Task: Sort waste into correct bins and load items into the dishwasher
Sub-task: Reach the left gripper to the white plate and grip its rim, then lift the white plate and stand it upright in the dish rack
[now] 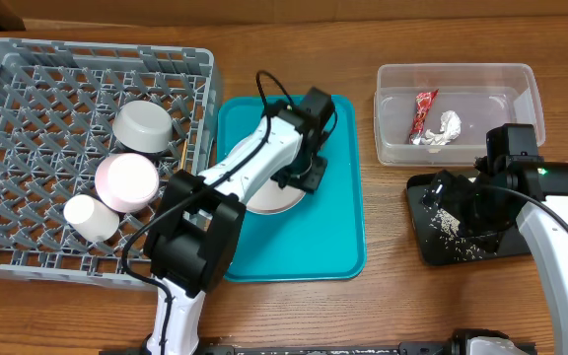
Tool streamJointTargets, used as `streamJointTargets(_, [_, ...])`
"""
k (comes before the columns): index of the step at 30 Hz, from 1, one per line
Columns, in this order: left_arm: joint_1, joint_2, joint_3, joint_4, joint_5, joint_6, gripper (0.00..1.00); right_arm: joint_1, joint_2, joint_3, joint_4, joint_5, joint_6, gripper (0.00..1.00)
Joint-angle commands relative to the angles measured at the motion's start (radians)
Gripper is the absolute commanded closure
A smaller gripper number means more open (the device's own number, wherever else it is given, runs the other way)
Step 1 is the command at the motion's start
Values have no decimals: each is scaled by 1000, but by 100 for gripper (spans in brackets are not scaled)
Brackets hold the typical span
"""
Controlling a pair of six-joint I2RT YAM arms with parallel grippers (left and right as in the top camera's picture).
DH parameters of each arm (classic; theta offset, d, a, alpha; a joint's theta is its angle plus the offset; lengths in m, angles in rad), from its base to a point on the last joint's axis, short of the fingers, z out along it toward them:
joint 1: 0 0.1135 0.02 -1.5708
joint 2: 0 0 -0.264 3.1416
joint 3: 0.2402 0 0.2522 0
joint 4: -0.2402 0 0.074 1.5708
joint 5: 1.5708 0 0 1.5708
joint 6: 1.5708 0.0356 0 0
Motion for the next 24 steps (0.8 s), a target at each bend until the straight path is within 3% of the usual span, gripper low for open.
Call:
streamJointTargets(1, [-18, 7, -54, 25, 40, -21, 56, -5, -1, 24, 3, -5, -7, 0])
streamJointTargets(3, [-24, 7, -76, 35, 34, -21, 64, -5, -1, 24, 3, -5, -7, 0])
streamJointTargets(5, [-24, 7, -87, 39, 16, -21, 78, -5, -1, 24, 2, -5, -7, 0])
streamJointTargets(11, [-21, -6, -12, -24, 19, -21, 96, -5, -1, 24, 2, -5, -7, 0])
streamJointTargets(20, [16, -55, 383, -238, 23, 1, 96, -5, -1, 24, -6, -5, -8, 0])
streamJointTargets(24, [93, -91, 542, -322, 101, 68, 96, -5, -1, 24, -6, -5, -8, 0])
